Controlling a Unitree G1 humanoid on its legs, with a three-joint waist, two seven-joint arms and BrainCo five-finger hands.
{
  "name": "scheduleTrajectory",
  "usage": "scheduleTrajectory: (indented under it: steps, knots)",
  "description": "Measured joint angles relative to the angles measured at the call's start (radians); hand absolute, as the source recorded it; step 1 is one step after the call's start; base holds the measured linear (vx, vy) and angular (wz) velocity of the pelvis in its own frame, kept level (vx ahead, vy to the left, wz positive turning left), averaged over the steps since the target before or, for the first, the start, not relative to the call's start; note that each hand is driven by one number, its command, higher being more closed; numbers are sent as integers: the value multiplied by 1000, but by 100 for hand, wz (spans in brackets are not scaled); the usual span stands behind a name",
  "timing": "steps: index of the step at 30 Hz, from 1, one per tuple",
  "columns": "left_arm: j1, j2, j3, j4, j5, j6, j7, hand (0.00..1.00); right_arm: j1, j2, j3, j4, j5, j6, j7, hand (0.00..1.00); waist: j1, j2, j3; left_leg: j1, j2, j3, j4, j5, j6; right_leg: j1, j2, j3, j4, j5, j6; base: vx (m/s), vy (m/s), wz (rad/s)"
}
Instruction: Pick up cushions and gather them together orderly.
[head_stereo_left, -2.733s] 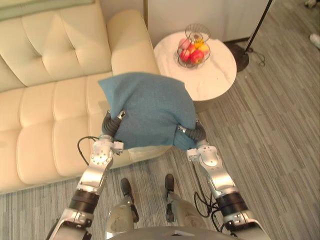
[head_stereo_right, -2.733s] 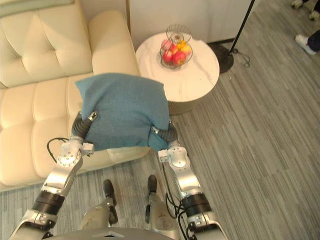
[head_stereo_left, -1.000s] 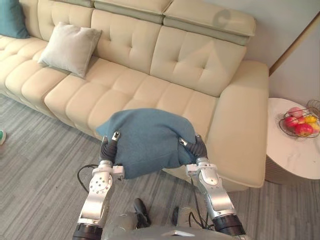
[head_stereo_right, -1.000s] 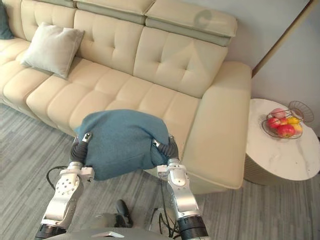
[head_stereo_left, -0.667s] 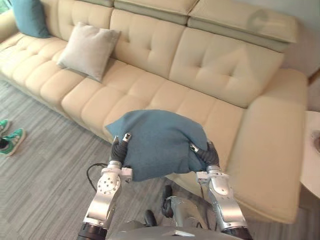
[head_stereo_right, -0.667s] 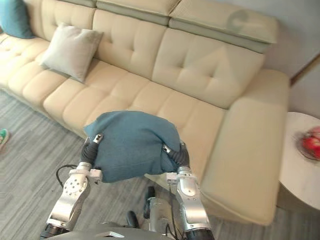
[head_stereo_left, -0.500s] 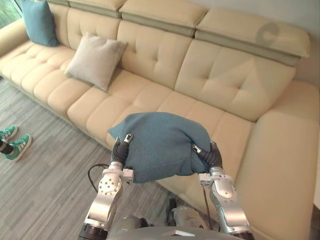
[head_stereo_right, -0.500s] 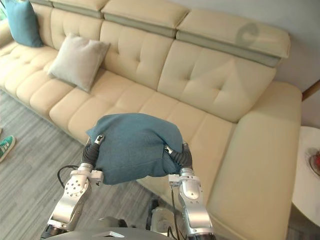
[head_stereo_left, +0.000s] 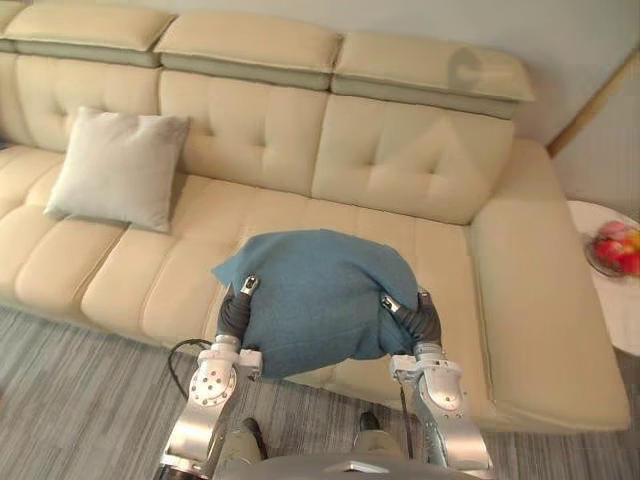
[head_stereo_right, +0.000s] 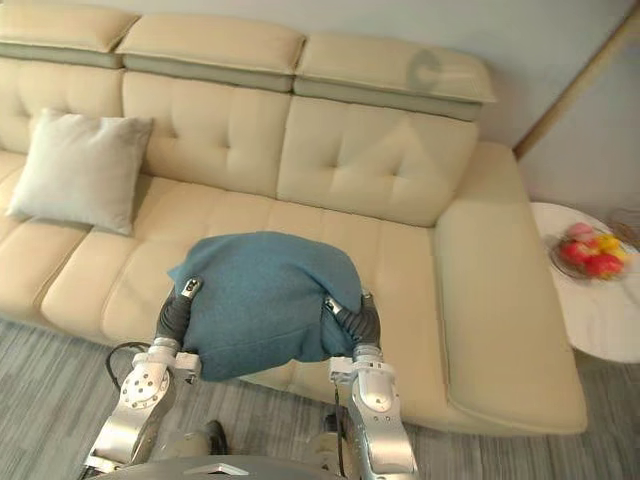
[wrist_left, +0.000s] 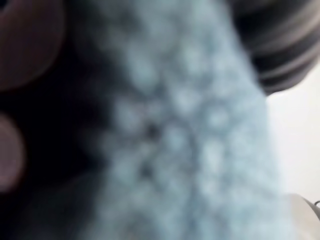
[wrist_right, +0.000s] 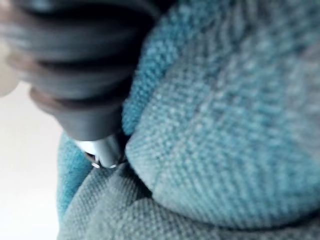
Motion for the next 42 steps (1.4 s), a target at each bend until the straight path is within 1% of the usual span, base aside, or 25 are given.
scheduleTrajectory:
  steps: [1, 2, 3, 4, 6, 7, 8, 9, 11, 13, 14, 15, 16, 17, 18, 19, 20, 21, 22, 23, 24, 25, 28, 31, 42]
  knots:
    - [0, 7, 4, -1, 0, 0, -1, 100, -14, 0, 0, 30, 0, -2, 10, 100, -2, -9, -5, 7, -2, 55, -4, -12, 12, -26, 1, 29, -10, 32, -3, -75, 189, -170]
    - [0, 6, 15, -1, 0, 0, -5, 100, -37, -3, 1, 79, 0, -2, 17, 100, -9, -14, -8, 22, 1, 125, -11, -20, 23, -50, 2, 17, -49, 99, -11, -72, 156, -154]
    - [0, 6, 19, 0, 0, 1, -9, 100, -43, -4, 2, 93, 0, -2, 19, 100, -12, -14, -8, 28, 3, 149, -16, -22, 26, -53, 3, -1, -70, 129, -18, -134, 123, -191]
    - [6, 5, 43, 2, 0, 1, -20, 100, -68, -5, 15, 140, 1, -2, 27, 100, -7, -13, -6, 60, 28, 242, -36, -28, 37, -66, 15, -140, -96, 158, -81, -98, 40, -164]
    - [15, 0, 71, 16, 0, 8, -21, 100, -84, -10, 35, 178, 2, -2, 36, 100, -3, -12, -3, 105, 32, 332, -50, -37, 34, -80, 15, -374, -32, 62, -141, -104, 31, -151]
    - [14, -3, 68, 22, 0, 11, -25, 100, -81, -22, 36, 187, 3, -2, 39, 100, -21, -1, 0, 110, 27, 335, -43, -43, 20, -78, 9, -393, -28, 70, -138, -68, 31, -65]
    - [14, -5, 67, 22, 1, 11, -27, 100, -78, -30, 38, 187, 4, -2, 40, 100, -26, -1, 1, 108, 25, 331, -34, -44, 16, -79, 9, -385, -27, 80, -120, -47, 8, -15]
    - [15, -19, 66, 24, 1, 11, -30, 100, -76, -43, 37, 188, 3, -2, 41, 100, -27, 1, 1, 101, 27, 315, -21, -44, 13, -79, 13, -382, -29, 85, -105, -36, -31, 2]
    - [16, -41, 66, 25, 1, 11, -31, 100, -78, -56, 32, 186, 3, -2, 42, 100, -19, 3, 1, 77, 20, 247, -14, -52, 6, -76, 26, -390, -54, 86, -105, -66, -60, 1]
    - [18, -37, 66, 25, 1, 11, -31, 100, -79, -57, 33, 186, 3, -2, 45, 100, -11, 5, 1, 72, 16, 210, -19, -57, 12, -62, 39, -391, -87, 87, -107, -54, -59, -5]
    - [18, -39, 66, 25, 1, 12, -33, 100, -78, -60, 32, 186, 4, -3, 53, 100, -10, 33, 3, 62, 39, 190, -17, -59, 16, -35, 65, -399, -120, 75, -115, 7, -87, 7]
    - [17, -43, 68, 25, 1, 11, -40, 100, -78, -67, 29, 184, 5, -7, 55, 100, -13, 54, 10, 49, 62, 176, 12, -70, 11, -43, 82, -402, -57, 64, -127, 51, -89, 21]
    - [16, -45, 68, 26, 1, 11, -45, 100, -75, -67, 26, 185, 5, -8, 56, 100, -15, 67, 17, 45, 77, 168, 40, -82, 2, -39, 91, -406, -29, 39, -119, 92, -79, 8]
    - [22, -52, 68, 28, 1, 11, -47, 100, -74, -70, 25, 185, 6, -7, 57, 100, -7, 89, 29, 52, 105, 166, 72, -92, -17, -34, 107, -411, -4, 20, -124, 100, -68, -1]
    - [27, -57, 70, 31, 0, 12, -47, 100, -70, -67, 26, 184, 7, -7, 58, 100, -1, 104, 36, 65, 123, 167, 98, -83, -11, -17, 120, -410, -1, 9, -129, 118, -78, -21]
    - [32, -67, 78, 36, 1, 12, -47, 100, -64, -67, 26, 183, 9, -5, 57, 100, 9, 116, 41, 57, 136, 114, 166, -75, -7, 5, 138, -396, -1, -8, -135, 101, -79, -17]
    - [37, -70, 81, 38, 0, 12, -47, 100, -60, -66, 29, 183, 10, -5, 57, 100, 9, 118, 40, 41, 140, 73, 216, -63, 3, 20, 141, -388, -5, -15, -144, 119, -87, -31]
    - [44, -69, 82, 38, 0, 13, -47, 100, -57, -63, 34, 180, 10, -5, 57, 100, 20, 108, 45, 6, 139, 19, 285, -43, 13, 41, 140, -367, -18, -24, -143, 106, -65, -53]
    - [50, -66, 75, 39, 0, 13, -47, 100, -56, -66, 29, 169, 10, -5, 56, 100, 40, 98, 37, 9, 89, -52, 202, -79, 2, 42, 132, -337, -35, -23, -146, 96, -18, -63]
    - [49, -71, 70, 38, -1, 13, -47, 100, -55, -67, 22, 150, 10, -5, 55, 100, 38, 106, 32, 16, 55, -103, 97, -84, 0, 40, 134, -330, -50, -20, -146, 64, 38, -55]
    - [49, -75, 70, 37, -1, 12, -46, 100, -53, -70, 21, 139, 10, -6, 54, 100, 34, 116, 25, 23, 40, -126, 23, -80, -3, 36, 139, -330, -61, -16, -142, 66, 76, -64]
    - [46, -75, 70, 39, -2, 12, -45, 100, -53, -65, 21, 139, 10, -7, 53, 100, 41, 120, 17, 61, 20, -131, -62, -5, -9, 49, 150, -301, -99, 17, -131, 104, 67, -55]
    - [41, -64, 56, 39, -5, 12, -49, 100, -32, -64, 13, 133, 10, -7, 55, 100, 25, 78, 5, 113, -16, -103, -148, 32, -2, 87, 128, -288, -187, 78, -105, 140, 59, -23]
    - [42, -67, 36, 38, -8, 13, -51, 100, -28, -64, -7, 137, 10, -7, 57, 100, 25, 77, 4, 149, -36, -101, -207, 47, 3, 102, 117, -288, -206, 82, -98, 109, 57, -4]
    - [44, -65, 60, 36, -7, 13, -65, 100, -24, -44, -2, 146, 6, -7, 65, 100, 46, 69, -2, 174, -53, -124, -263, 69, 10, 109, 113, -299, -215, 72, -99, -19, -3, 3]
